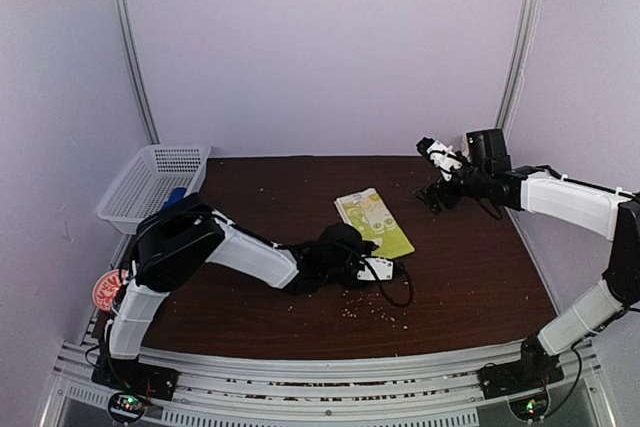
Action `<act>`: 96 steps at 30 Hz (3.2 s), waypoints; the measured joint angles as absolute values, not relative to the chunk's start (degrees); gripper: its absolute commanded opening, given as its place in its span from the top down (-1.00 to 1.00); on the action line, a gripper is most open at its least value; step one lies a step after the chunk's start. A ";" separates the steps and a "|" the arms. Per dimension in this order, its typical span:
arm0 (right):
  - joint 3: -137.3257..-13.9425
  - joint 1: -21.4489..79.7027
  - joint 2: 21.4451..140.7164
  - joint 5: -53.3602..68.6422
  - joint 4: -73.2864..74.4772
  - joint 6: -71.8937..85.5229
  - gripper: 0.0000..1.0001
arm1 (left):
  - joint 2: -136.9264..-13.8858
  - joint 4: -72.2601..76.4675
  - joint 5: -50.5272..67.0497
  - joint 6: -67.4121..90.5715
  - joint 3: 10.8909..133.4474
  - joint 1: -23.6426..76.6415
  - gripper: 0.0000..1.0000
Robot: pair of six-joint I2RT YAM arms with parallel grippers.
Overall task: Roll the towels
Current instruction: Pick up the towel from the center of the board, then roll the towel at the center of the board.
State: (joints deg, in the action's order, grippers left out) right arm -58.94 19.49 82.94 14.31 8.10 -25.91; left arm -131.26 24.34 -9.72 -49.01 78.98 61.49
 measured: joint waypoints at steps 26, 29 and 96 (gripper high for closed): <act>-58.92 20.32 82.96 16.53 8.29 -29.93 -1.00 | -133.03 23.86 -11.14 -47.81 79.07 60.93 1.00; -58.28 20.34 82.96 17.78 8.29 -31.55 -0.99 | -132.62 22.83 -10.33 -46.59 79.05 60.77 1.00; -31.46 38.37 91.09 23.42 -16.51 -76.14 0.26 | -118.85 15.97 33.71 2.11 60.95 48.31 1.00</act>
